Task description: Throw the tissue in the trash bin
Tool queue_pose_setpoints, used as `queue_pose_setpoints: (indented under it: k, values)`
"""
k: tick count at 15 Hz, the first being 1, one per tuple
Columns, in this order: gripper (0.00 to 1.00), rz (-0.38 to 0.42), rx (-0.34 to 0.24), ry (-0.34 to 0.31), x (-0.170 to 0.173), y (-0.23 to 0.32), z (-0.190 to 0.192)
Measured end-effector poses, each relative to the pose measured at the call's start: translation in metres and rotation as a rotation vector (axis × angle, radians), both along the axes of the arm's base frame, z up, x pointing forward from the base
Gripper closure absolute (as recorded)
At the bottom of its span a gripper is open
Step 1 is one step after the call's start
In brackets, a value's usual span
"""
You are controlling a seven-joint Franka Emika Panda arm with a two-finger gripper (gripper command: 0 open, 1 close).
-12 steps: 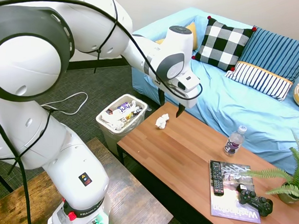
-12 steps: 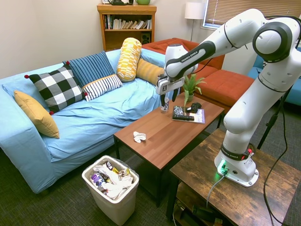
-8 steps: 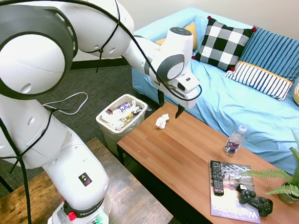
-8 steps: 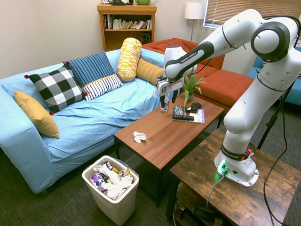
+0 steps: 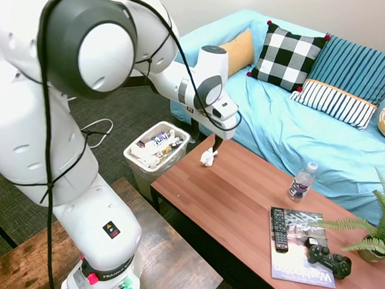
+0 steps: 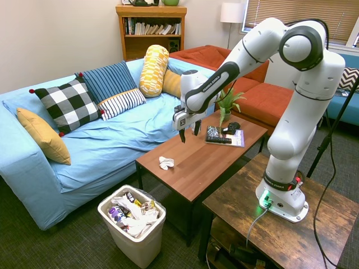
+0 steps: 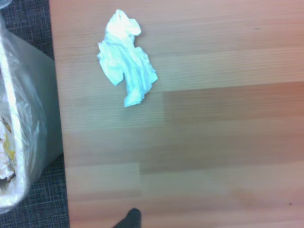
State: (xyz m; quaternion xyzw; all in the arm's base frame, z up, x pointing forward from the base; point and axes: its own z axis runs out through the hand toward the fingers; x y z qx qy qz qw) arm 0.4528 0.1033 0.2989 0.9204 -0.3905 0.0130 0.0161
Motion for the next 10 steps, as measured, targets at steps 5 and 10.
queue_pose_setpoints:
  k: [5, 10]
  values:
    - [0.00, 0.030, -0.028, 0.027, 0.030, 0.036, -0.056]
    - [0.00, 0.034, -0.065, 0.045, 0.061, 0.050, -0.101]
